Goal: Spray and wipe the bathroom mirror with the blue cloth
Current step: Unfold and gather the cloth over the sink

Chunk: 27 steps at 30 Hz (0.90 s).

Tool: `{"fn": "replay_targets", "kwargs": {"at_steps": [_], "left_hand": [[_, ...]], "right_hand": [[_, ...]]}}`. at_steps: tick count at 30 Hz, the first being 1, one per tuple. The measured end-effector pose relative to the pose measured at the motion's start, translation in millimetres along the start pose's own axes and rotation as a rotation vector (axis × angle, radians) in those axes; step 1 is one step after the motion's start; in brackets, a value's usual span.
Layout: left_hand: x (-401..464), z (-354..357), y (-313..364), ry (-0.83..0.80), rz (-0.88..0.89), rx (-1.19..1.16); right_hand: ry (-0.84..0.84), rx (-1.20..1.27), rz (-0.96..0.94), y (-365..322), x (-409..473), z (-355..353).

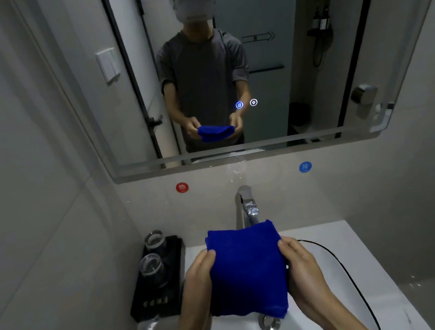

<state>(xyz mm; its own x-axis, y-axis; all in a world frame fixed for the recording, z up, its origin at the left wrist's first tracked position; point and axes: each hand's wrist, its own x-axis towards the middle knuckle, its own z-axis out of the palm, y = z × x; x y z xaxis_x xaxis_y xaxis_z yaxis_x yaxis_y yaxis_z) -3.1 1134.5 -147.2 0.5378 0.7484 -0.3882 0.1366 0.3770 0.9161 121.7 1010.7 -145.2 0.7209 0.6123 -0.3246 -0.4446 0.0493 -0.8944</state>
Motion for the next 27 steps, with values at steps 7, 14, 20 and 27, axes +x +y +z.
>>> {"fn": "replay_targets", "kwargs": {"at_steps": [7,14,20,27], "left_hand": [[-18.6,-63.9,-3.6,0.18,0.163,0.127],[-49.5,-145.3,-52.1,0.401,0.097,0.182],[-79.8,-187.0,-106.5,0.425,-0.052,0.215],[-91.4,-212.5,-152.9,0.342,-0.22,0.345]], "right_hand": [[-0.279,-0.112,0.172,34.9,-2.7,40.0],[-0.448,-0.27,0.355,101.1,-24.7,90.0],[-0.514,-0.409,0.537,159.6,-56.8,108.0],[-0.552,-0.552,0.629,199.7,-77.7,110.4]]}}
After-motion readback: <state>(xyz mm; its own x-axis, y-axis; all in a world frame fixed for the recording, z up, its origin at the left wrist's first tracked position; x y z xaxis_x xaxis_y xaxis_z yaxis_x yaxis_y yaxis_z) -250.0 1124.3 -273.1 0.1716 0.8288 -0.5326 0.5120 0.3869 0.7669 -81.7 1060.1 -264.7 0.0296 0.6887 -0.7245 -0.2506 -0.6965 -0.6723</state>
